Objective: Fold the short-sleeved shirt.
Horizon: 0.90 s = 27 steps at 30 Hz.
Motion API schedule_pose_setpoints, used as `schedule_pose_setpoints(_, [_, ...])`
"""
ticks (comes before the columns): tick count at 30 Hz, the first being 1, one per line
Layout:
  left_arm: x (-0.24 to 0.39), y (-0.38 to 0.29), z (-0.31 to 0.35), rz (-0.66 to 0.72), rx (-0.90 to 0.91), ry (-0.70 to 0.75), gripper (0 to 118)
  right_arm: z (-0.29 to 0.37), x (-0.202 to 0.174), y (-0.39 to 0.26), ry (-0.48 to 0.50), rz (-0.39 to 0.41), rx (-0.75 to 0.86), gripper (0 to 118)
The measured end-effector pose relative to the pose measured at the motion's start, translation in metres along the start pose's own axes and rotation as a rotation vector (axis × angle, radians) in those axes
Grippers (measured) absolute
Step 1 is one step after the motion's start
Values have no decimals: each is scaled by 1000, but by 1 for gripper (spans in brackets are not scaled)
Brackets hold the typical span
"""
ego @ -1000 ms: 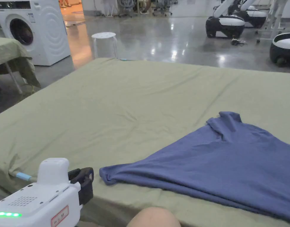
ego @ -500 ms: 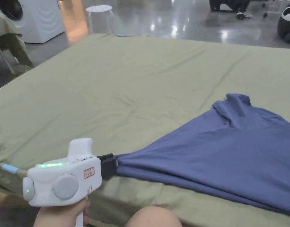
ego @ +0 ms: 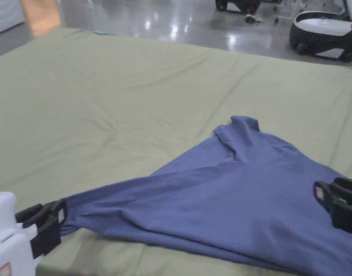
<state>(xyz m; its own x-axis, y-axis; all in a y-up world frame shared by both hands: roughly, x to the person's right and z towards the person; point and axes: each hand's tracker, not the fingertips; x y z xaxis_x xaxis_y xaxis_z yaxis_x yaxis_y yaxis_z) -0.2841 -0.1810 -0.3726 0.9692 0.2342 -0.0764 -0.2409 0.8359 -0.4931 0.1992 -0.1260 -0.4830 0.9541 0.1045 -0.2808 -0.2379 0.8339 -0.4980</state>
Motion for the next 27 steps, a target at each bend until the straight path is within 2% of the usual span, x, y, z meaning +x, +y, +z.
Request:
schedule_pose_setpoints(1, [1, 1, 2, 7, 5, -15, 1, -24, 7, 9, -9, -21, -40, 110])
schedule_pose_setpoints(2, [3, 1, 4, 9, 13, -19, 1, -54, 15, 20, -8, -51, -92, 112])
schedule_pose_setpoints(3, [5, 0, 4, -2, 19, -22, 1, -85, 26, 31, 13, -92, -119, 110])
schedule_pose_setpoints(5, [12, 0, 2, -41, 2, -18, 1, -138, 37, 48, 34, -117, -154, 110])
schedule_pose_setpoints(7, [14, -2, 0, -35, 1, -27, 1, -193, 52, 59, 51, -154, -254, 110])
schedule_pose_setpoints(11, [13, -1, -11, -25, -38, -33, 1, -260, 69, 43, -59, -176, -299, 108])
schedule_pose_setpoints(12, [12, -1, -14, -22, -42, -30, 1, -269, 72, 37, -87, -196, -350, 103])
schedule_pose_setpoints(13, [10, 0, -16, -14, -48, -28, 1, -267, 74, 37, -66, -241, -379, 94])
schedule_pose_setpoints(14, [8, 0, -18, -1, -56, -30, 1, -256, 72, 40, -41, -227, -284, 92])
schedule_pose_setpoints(15, [6, 0, -18, 8, -58, -34, 1, -248, 72, 40, -49, -211, -271, 74])
schedule_pose_setpoints(16, [6, -1, -17, 11, -47, -34, 1, -242, 72, 40, -44, -213, -259, 31])
schedule_pose_setpoints(17, [6, 0, -18, 4, -37, -31, 1, -236, 71, 39, -38, -209, -260, 4])
schedule_pose_setpoints(20, [11, 2, -19, -7, -36, -34, 1, -213, 63, 35, -44, -182, -262, 4])
schedule_pose_setpoints(25, [18, 27, 1, -74, 9, -84, 1, -131, 62, 52, -74, -135, -66, 4])
schedule_pose_setpoints(27, [17, 51, 14, -49, 70, -132, 1, -88, 70, 68, -82, -129, -15, 4])
